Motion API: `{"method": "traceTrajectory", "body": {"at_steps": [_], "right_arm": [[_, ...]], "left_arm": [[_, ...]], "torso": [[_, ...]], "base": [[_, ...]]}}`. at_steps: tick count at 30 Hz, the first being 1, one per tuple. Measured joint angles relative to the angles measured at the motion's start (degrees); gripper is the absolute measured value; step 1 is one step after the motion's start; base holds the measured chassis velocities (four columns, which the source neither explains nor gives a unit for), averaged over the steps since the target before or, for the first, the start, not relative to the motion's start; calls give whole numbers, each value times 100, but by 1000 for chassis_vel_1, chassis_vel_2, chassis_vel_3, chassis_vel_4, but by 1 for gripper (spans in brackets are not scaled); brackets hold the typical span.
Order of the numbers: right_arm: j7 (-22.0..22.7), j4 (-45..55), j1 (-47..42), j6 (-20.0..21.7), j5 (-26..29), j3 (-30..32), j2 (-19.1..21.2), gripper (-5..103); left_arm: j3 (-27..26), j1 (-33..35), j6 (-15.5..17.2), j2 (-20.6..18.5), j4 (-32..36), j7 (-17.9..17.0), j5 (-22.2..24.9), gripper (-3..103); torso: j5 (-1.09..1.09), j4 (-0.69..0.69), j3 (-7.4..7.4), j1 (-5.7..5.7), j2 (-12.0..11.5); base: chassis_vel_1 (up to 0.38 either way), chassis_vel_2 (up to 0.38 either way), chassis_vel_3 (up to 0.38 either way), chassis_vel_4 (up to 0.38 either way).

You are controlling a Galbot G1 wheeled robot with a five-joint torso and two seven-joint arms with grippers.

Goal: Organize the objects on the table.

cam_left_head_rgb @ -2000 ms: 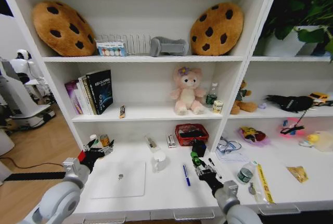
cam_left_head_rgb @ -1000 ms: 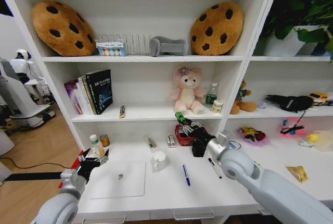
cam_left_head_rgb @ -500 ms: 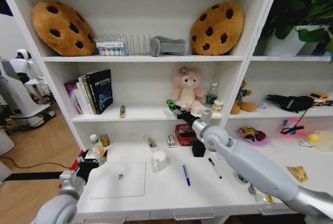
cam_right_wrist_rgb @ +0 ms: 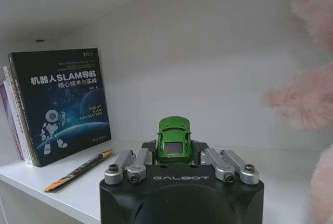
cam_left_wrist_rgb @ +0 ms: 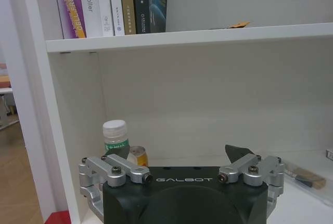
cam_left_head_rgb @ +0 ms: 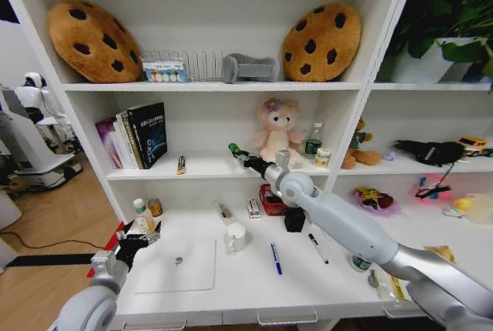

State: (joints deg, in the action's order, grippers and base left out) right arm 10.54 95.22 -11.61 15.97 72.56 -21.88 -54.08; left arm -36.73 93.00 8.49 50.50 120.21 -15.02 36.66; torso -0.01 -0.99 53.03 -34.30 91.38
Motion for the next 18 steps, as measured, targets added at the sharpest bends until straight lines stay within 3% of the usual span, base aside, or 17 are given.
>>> {"method": "traceTrajectory", "body": {"at_steps": [11, 18], "right_arm": [[-324, 103, 1, 665, 291, -45, 77, 35], [-307, -92, 102, 746, 147, -144, 29, 35]], "left_arm": [[26, -61, -11, 44, -35, 10, -2, 100], [33, -49, -30, 87, -44, 26, -23, 100]], "torso": [[1, -1, -1, 1, 0], [1, -1, -1, 1, 0]], "base": [[0, 0, 0, 0], [0, 0, 0, 0]]}}
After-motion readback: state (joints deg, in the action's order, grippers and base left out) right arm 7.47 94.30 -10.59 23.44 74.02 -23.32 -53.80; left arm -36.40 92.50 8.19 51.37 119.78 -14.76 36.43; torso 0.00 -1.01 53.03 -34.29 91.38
